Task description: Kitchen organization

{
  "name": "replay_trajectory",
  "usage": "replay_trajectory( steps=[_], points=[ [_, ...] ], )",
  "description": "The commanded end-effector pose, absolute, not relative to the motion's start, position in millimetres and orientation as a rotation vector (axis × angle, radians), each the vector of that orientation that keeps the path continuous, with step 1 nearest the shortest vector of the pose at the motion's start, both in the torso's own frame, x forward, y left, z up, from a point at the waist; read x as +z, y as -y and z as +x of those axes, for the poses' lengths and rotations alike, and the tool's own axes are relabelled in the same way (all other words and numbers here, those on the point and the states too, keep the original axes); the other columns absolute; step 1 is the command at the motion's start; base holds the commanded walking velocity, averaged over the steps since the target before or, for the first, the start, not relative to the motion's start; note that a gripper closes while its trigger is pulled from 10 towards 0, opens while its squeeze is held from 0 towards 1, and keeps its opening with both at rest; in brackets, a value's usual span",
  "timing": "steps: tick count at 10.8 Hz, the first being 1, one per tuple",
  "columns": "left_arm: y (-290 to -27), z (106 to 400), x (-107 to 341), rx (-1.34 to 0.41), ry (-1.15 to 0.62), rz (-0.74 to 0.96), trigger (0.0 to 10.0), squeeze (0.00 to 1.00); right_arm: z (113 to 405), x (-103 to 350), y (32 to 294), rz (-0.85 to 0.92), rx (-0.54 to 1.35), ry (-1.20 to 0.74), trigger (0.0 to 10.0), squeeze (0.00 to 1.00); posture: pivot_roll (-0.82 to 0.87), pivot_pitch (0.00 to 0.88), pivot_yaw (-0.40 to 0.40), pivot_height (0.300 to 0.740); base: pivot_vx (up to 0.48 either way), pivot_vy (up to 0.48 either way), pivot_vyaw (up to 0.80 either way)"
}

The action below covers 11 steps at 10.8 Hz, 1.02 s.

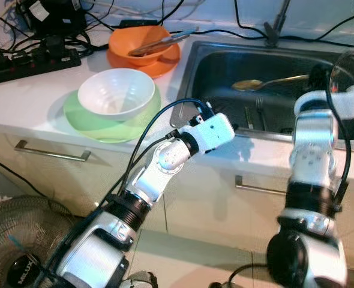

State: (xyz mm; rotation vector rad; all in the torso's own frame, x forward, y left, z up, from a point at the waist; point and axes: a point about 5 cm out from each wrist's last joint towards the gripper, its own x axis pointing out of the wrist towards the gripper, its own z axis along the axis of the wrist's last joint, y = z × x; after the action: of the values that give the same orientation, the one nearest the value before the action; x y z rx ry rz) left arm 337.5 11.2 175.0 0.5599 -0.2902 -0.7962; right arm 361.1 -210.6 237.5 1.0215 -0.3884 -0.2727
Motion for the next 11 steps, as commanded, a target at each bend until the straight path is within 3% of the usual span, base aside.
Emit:
replay_trajectory(
  steps=[1, 3, 7, 11],
  points=[
    [-14, 337, 177, -0.797, 0.266, 0.503, 10.0, 0.0, 365, 242, 210, 0.982, -0.271, 0.4, 10.0, 0.0, 0.07, 0.05, 0.012, 0.74, 0.0, 0.0, 0.0],
    [-18, 341, 182, -0.775, 0.159, 0.261, 10.0, 0.0, 382, 234, 208, 0.754, -0.248, 0.355, 10.0, 0.0, 0.08, 0.039, 0.006, 0.74, 0.0, 0.0, 0.0],
    [-21, 337, 176, -0.824, 0.012, 0.188, 10.0, 0.0, 399, 217, 199, 0.406, -0.191, 0.259, 10.0, 0.0, 0.1, 0.051, -0.004, 0.74, 0.0, 0.0, 0.0],
    [-19, 328, 163, -0.853, -0.125, 0.103, 10.0, 0.0, 404, 197, 192, 0.244, -0.147, 0.151, 10.0, 0.0, 0.12, 0.061, -0.013, 0.74, 0.0, 0.0, 0.0]
  ],
)
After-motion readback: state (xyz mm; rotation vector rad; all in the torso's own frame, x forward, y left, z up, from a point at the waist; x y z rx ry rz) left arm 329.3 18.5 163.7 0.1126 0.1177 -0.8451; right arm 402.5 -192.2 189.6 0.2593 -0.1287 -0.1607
